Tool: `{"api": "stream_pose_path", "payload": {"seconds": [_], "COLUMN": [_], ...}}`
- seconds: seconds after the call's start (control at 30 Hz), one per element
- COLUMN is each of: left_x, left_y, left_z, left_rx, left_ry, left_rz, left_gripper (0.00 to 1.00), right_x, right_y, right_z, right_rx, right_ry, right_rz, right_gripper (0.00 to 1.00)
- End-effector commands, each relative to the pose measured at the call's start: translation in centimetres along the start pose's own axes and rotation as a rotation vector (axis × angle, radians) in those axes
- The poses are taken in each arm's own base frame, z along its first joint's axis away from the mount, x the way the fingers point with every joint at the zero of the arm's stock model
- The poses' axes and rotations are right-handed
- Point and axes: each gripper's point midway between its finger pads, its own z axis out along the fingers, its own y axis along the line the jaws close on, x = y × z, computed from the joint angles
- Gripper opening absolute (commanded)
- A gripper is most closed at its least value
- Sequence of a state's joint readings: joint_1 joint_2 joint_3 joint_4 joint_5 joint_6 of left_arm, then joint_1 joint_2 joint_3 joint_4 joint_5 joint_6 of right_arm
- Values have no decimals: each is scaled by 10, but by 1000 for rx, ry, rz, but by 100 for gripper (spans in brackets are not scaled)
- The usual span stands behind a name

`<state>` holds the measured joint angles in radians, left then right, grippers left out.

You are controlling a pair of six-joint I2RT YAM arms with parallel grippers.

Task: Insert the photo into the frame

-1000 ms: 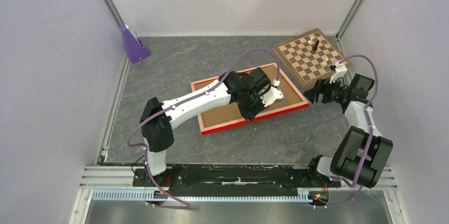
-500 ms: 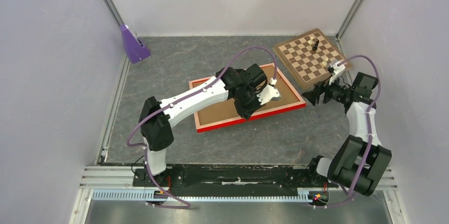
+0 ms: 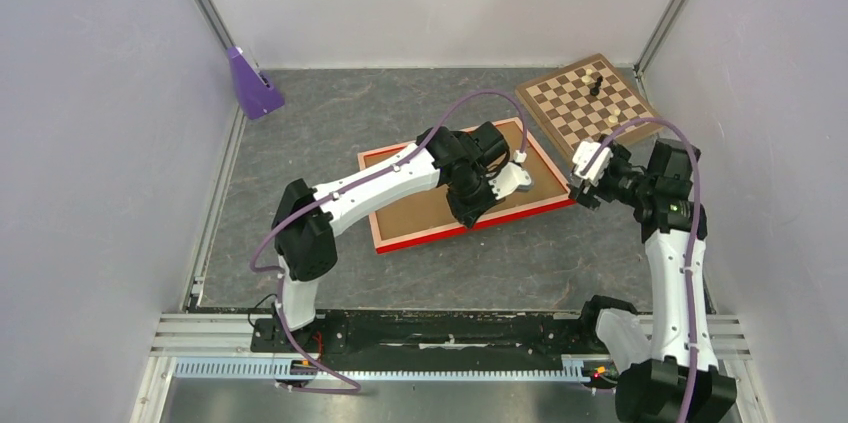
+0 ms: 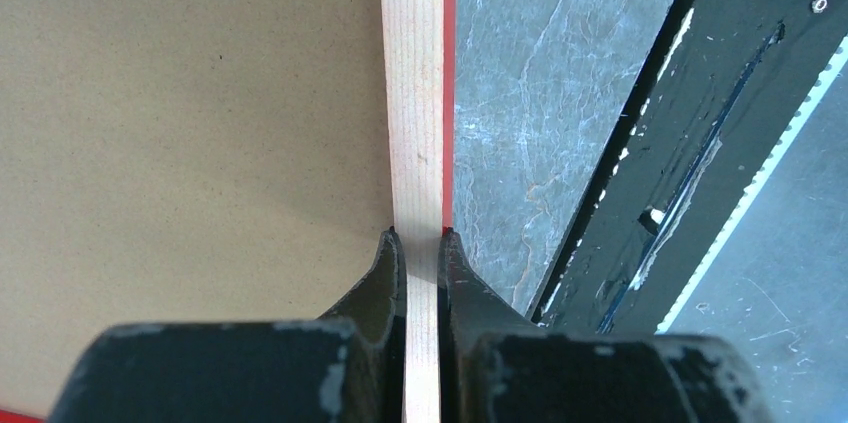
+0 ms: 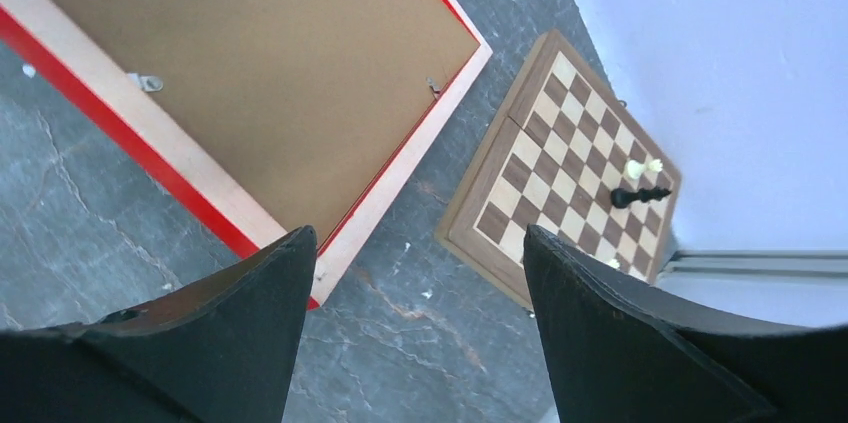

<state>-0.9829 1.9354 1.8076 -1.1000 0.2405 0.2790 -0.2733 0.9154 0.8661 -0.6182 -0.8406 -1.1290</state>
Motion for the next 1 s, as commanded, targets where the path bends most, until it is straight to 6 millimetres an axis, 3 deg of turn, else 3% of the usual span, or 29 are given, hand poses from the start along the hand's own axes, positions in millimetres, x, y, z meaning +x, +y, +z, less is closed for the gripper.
{"api": "stream_pose_path", "payload": {"seconds": [0.0, 0.37, 0.63, 0.97], "left_x": [-28, -20, -20, -20], "left_y": [4, 9, 9, 8], "left_z": [-16, -10, -4, -2], "left_rx": [-3, 13, 42, 58], "left_ry": [-99, -75, -72, -59], "left_rz": [68, 57, 43, 32], "left_gripper": [2, 2, 2, 2], "right_x": [7, 3, 25, 35], "right_y": [13, 42, 55, 67], "right_z": [-3, -13, -6, 1], "right_rx": [-34, -36, -30, -23], "right_ry": [70, 63, 90, 93], "right_rz": [-142, -288, -334, -428], "right_gripper": [79, 77, 77, 78]}}
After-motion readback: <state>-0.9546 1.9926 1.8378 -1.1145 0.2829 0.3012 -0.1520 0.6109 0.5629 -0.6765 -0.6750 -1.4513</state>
